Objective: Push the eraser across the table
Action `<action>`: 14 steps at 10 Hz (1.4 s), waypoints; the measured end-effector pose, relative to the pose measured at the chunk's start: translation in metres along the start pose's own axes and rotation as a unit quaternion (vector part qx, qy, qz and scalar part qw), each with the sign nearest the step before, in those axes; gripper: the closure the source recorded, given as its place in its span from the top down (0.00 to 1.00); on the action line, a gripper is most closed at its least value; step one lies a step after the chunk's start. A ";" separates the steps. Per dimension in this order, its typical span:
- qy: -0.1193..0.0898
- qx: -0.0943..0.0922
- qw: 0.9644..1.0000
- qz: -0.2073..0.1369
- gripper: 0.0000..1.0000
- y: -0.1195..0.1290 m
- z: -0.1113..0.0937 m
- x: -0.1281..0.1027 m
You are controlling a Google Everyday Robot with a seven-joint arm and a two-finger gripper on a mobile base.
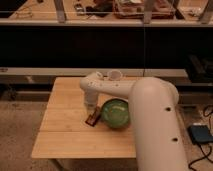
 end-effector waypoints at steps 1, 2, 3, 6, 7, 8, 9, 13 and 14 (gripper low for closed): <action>-0.003 0.002 1.000 0.005 0.25 -0.003 0.000 -0.006; -0.007 0.004 1.000 0.011 0.25 -0.007 0.001 -0.013; -0.010 0.008 1.000 0.017 0.25 -0.011 0.002 -0.019; -0.019 0.021 0.999 0.041 0.25 -0.028 0.003 -0.041; -0.022 0.025 0.998 0.049 0.25 -0.033 0.004 -0.048; -0.025 0.029 0.997 0.060 0.25 -0.040 0.004 -0.057; -0.027 0.032 0.997 0.066 0.25 -0.044 0.004 -0.062; -0.032 0.054 0.991 0.116 0.25 -0.079 0.007 -0.097; -0.022 0.051 0.991 0.123 0.27 -0.080 0.008 -0.096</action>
